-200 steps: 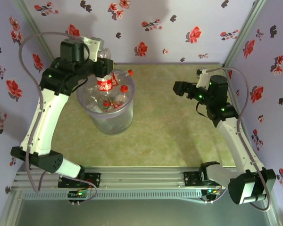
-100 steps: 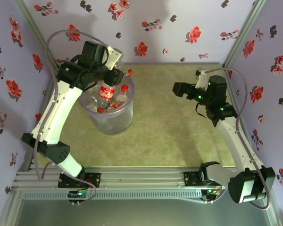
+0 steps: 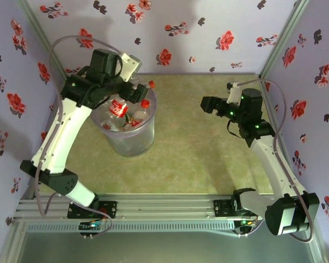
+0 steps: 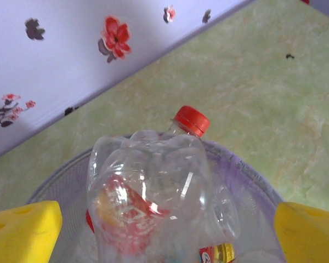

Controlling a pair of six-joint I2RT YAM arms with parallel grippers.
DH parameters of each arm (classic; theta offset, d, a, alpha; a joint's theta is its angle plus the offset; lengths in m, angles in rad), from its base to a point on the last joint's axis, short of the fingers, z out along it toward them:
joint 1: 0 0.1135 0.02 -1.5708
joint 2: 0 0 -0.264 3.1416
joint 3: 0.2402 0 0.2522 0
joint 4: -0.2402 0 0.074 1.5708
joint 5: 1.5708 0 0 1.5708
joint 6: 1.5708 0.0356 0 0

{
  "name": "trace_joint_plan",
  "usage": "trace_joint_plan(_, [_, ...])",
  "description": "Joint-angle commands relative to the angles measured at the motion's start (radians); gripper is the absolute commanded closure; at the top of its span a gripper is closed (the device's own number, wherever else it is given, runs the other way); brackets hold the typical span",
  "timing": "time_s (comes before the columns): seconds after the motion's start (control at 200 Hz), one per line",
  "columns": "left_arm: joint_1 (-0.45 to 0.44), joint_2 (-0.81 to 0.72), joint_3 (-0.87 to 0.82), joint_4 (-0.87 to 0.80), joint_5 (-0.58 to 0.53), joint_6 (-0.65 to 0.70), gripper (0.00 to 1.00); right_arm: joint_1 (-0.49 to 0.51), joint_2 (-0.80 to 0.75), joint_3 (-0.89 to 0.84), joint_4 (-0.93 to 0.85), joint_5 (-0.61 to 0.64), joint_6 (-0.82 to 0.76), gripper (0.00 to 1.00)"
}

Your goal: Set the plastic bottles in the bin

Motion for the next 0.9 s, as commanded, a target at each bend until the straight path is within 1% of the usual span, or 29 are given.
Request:
trace_joint_plan(0.0, [0.005, -0.068, -0.014, 0.084, 0.001, -0.043, 0.0, -0.007, 0.005, -0.005, 0.002, 0.031, -0.028, 0.07])
trace_joint_plan(0.025, [0.01, -0.079, -0.019, 0.084, 0.0, -0.056, 0.0, -0.007, 0.004, -0.005, 0.002, 0.034, -0.029, 0.07])
trace_joint_plan(0.075, [0.029, -0.102, -0.034, 0.136, -0.001, -0.095, 0.0, -0.007, 0.003, -0.005, -0.001, 0.042, -0.031, 0.07])
trace_joint_plan(0.135, [0.074, -0.142, -0.069, 0.184, -0.004, -0.155, 0.0, -0.007, 0.001, -0.006, -0.007, 0.058, -0.035, 0.07])
trace_joint_plan(0.15, [0.085, -0.155, -0.081, 0.197, -0.005, -0.189, 0.0, -0.007, 0.001, -0.005, -0.011, 0.063, -0.038, 0.07])
trace_joint_plan(0.27, [0.232, -0.287, -0.241, 0.335, -0.072, -0.319, 0.0, -0.013, -0.004, 0.0, -0.035, 0.092, -0.053, 0.07])
trace_joint_plan(0.34, [0.324, -0.35, -0.318, 0.371, -0.112, -0.372, 0.0, -0.02, -0.007, 0.002, -0.046, 0.108, -0.058, 0.07])
trace_joint_plan(0.435, [0.445, -0.398, -0.417, 0.399, -0.172, -0.405, 0.0, -0.032, -0.01, 0.002, -0.066, 0.149, -0.066, 0.07])
trace_joint_plan(0.525, [0.56, -0.429, -0.544, 0.458, -0.228, -0.446, 0.0, -0.046, -0.015, -0.006, -0.1, 0.235, -0.082, 0.06])
trace_joint_plan(0.64, [0.677, -0.474, -0.776, 0.595, -0.296, -0.518, 0.0, -0.065, -0.028, -0.045, -0.129, 0.367, -0.126, 0.04])
trace_joint_plan(0.665, [0.696, -0.475, -0.817, 0.618, -0.306, -0.532, 0.0, -0.071, -0.029, -0.055, -0.134, 0.394, -0.131, 0.01])
trace_joint_plan(0.715, [0.714, -0.469, -0.9, 0.663, -0.33, -0.546, 0.0, -0.083, -0.028, -0.076, -0.138, 0.453, -0.147, 0.01])
trace_joint_plan(0.795, [0.718, -0.433, -1.001, 0.722, -0.367, -0.553, 0.0, -0.101, -0.027, -0.124, -0.124, 0.534, -0.166, 0.01])
trace_joint_plan(0.85, [0.718, -0.403, -1.063, 0.762, -0.385, -0.558, 0.0, -0.109, -0.024, -0.162, -0.1, 0.616, -0.161, 0.01])
trace_joint_plan(0.895, [0.718, -0.39, -1.11, 0.804, -0.387, -0.561, 0.0, -0.115, -0.015, -0.187, -0.09, 0.646, -0.174, 0.01])
